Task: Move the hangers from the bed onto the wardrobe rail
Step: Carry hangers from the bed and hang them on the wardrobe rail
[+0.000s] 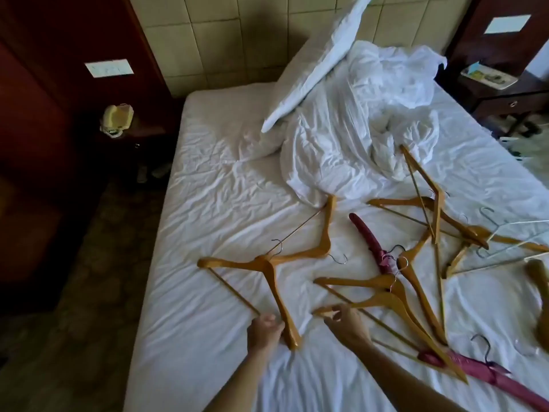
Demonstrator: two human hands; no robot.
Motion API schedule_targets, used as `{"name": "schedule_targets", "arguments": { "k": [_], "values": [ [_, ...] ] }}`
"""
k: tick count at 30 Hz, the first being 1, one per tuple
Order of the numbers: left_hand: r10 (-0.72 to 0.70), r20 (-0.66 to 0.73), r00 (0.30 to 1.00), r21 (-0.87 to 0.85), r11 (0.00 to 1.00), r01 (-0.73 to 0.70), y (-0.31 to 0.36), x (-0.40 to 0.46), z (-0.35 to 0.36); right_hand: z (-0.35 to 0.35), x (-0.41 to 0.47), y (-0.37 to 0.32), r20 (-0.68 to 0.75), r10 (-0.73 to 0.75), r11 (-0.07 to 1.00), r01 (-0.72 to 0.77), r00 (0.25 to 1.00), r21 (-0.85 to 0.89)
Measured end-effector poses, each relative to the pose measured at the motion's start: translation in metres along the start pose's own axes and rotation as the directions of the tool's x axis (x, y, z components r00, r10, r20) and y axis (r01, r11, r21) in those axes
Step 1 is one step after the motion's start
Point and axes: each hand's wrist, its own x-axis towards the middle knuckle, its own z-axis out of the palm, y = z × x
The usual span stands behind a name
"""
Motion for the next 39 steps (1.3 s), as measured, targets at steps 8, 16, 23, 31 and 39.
{"name": "schedule_targets", "arguments": {
  "k": [8, 16, 23, 31, 39],
  "values": [
    [-0.154, -0.217, 0.964, -0.046, 0.988, 0.148, 0.012, 0.173, 0.083, 0.05, 0.204, -0.003, 0.043, 0.099, 0.94, -0.108, 0.994, 0.325],
    [-0.178, -0.295, 0.939, -0.314, 0.946, 0.081, -0.007, 0.255, 0.122, 0.116, 0.299, -0.064, 0.237, 0.193, 0.534, -0.305, 0.952, 0.789],
    [-0.083, -0.297, 0.951, -0.494, 0.866, -0.079, -0.017, 0.236, 0.099, 0.134, 0.309, -0.086, 0.1, 0.377, 0.402, -0.26, 0.921, 0.878],
    [-0.106, -0.232, 0.967, -0.552, 0.833, -0.041, -0.015, 0.133, 0.002, 0.059, 0.161, -0.075, -0.272, 0.185, 0.733, 0.052, 0.944, 0.678],
    [-0.096, -0.221, 0.971, -0.496, 0.868, -0.027, -0.025, -0.044, -0.094, 0.022, -0.059, -0.09, -0.131, -0.316, 0.862, 0.342, 0.94, 0.374]
  ]
}}
